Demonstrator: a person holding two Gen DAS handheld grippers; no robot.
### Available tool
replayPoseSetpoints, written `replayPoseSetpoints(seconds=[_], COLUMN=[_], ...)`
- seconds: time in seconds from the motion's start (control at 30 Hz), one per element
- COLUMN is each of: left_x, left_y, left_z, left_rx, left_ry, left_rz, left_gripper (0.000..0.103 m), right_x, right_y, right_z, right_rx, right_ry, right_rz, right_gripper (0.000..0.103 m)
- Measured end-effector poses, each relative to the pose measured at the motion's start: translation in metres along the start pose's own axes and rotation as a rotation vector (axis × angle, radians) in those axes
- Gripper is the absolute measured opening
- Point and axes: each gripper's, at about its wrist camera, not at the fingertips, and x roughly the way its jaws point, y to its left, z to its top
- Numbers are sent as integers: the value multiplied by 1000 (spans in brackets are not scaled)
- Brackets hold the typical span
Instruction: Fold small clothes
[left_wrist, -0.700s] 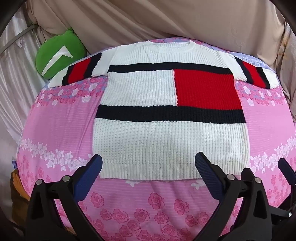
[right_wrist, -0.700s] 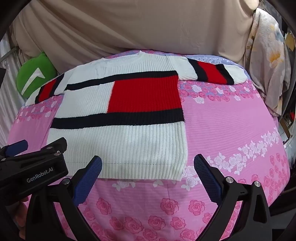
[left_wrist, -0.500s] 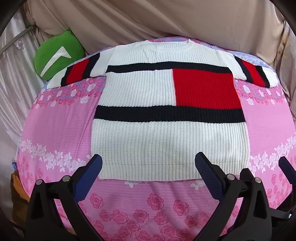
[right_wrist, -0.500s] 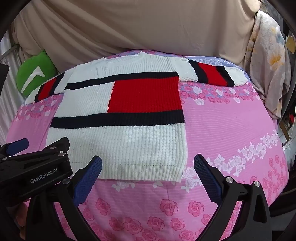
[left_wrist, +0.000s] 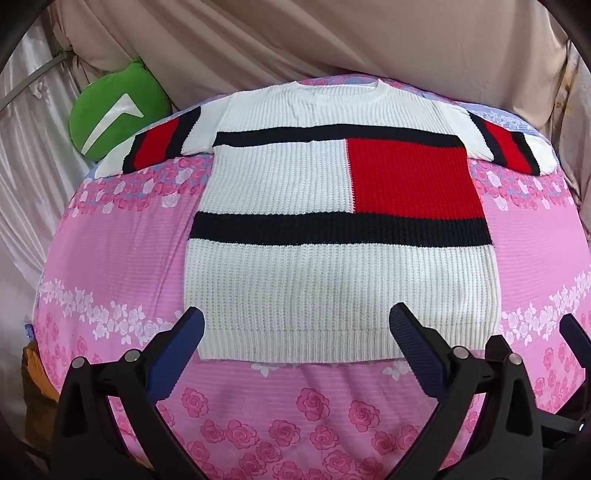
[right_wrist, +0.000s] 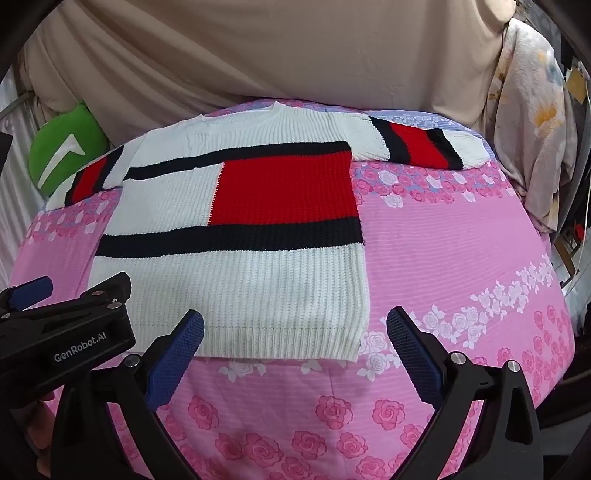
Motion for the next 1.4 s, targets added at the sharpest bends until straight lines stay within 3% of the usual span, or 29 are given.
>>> replayPoseSetpoints(seconds=[1.4], left_x=[-8], left_y=[-4], left_z=[-1], left_rx=[7], left_ry=[-5], left_rz=[-5], left_gripper=[98], right_x=[-6], right_y=[7], right_z=[-4], right_rx=[-6], right_ry=[-2], right_rz=[-6], right_gripper=[97])
